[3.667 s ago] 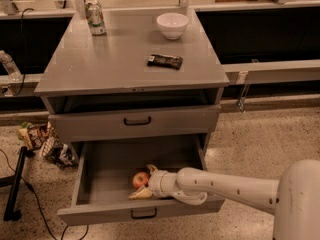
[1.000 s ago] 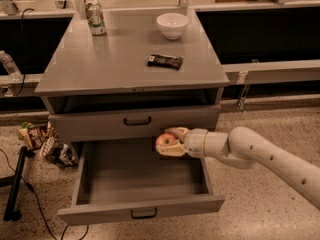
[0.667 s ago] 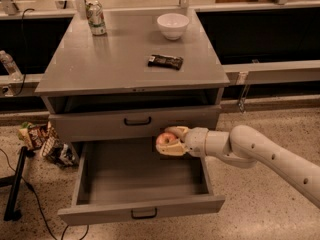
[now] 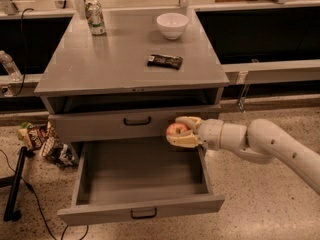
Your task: Pick apple from middle drawer and place on counter
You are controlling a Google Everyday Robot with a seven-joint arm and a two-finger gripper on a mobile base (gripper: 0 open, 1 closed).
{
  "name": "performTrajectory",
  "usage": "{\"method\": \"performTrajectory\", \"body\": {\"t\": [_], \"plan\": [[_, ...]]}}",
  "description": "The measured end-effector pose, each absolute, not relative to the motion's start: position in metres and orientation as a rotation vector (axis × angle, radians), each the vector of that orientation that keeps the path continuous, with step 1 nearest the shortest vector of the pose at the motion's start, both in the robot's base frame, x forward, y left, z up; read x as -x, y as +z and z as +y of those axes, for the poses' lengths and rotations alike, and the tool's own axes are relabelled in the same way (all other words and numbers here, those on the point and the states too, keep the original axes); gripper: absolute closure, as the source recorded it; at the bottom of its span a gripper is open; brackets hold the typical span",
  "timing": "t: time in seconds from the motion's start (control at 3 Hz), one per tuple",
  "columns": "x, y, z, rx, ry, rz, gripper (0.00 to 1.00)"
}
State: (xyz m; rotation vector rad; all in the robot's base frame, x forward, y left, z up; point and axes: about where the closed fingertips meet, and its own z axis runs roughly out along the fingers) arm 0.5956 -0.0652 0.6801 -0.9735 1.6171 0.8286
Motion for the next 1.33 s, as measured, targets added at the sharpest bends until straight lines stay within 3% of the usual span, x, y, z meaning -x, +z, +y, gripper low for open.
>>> {"method": "performTrajectory", "body": {"t": [0.67, 1.33], "plan": [[-0.615, 0.81, -0.124, 1.024, 0.846, 1.596, 1.0], [-0.626, 0.841, -0.123, 1.044, 0.838, 1.554, 1.0]]}}
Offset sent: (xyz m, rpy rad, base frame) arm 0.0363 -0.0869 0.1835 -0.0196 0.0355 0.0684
